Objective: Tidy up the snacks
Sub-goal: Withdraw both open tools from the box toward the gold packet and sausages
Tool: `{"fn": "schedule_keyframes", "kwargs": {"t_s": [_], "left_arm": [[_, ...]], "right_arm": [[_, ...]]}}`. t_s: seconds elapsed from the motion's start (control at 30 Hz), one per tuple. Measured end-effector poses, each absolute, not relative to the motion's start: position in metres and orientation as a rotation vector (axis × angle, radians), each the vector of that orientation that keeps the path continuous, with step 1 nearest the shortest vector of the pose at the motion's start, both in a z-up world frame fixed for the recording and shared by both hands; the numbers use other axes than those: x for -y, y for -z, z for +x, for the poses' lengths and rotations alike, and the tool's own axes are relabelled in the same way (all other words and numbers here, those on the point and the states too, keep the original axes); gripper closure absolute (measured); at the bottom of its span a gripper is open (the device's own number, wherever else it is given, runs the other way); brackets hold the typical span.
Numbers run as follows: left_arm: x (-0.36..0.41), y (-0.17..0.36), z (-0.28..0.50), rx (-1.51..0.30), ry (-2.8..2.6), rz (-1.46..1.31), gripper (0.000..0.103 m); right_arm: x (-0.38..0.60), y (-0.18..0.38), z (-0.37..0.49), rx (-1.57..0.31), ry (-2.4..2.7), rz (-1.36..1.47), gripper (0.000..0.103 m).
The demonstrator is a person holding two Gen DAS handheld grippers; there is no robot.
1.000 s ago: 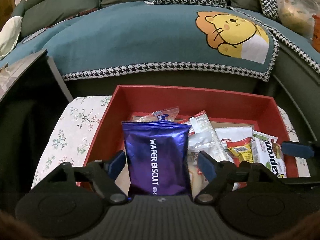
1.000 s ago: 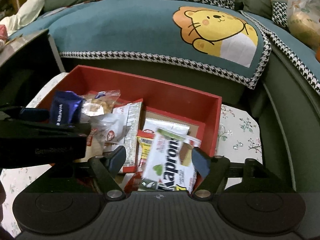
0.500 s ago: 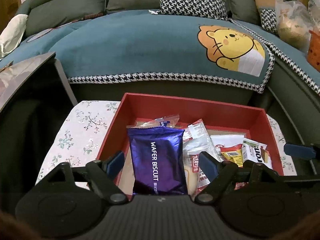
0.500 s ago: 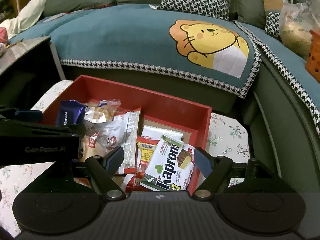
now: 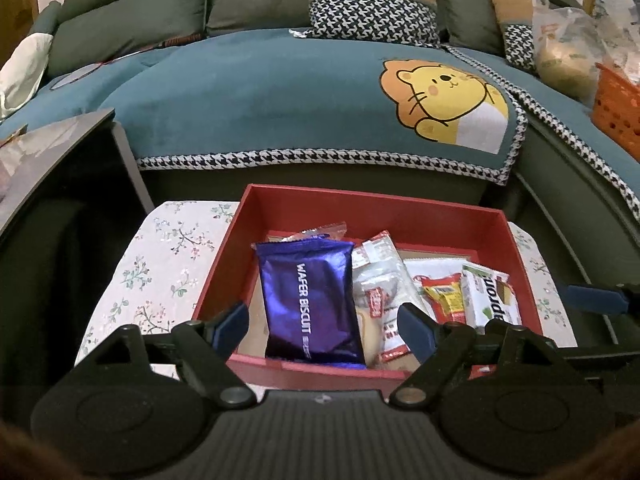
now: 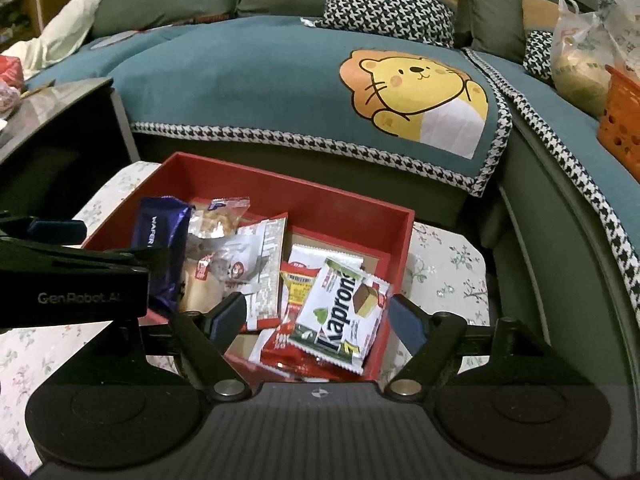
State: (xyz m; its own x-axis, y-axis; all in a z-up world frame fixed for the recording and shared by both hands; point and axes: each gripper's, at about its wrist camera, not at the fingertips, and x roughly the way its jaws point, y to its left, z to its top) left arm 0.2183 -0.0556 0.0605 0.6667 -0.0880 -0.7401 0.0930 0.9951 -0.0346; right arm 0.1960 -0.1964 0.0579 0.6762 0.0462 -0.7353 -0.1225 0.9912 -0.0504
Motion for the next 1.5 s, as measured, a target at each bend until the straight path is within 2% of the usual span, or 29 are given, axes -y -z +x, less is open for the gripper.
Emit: {"fn": "schedule_keyframes", "kwargs": {"t_s": [0.37,0.73,1.27,1.4,1.5], "left_arm": [[0.064,-0.051,0.181,-0.865,0.147,0.054,0.000],[0.091,-0.011,0.115,-1.053,0.323,0.070,0.000],[0.067,0.010,0.073,-1.174,0.295,-0.016,0.000],[0.070,0.013,0.072,-1.191,0.308,-0.015,0.000],[0.074,0.014,0.071,-1.190,0.328,-0.009,0.000]], "right_arm": [[0.212,-0.052,0.156,-0.859,-0.055,-0.078,0.019],[0.243,-0.024,0.106,-0.976,-0.029,-0.056,0.019],[0.227,0.022,0.120,-1.168,-0.259,-0.085,0.018],[0.223,0.031,0.120,-1.180,-0.228,-0.119,0.016],[0.216,0.032,0.116,-1.170,-0.207,-0.154,0.019]]}}
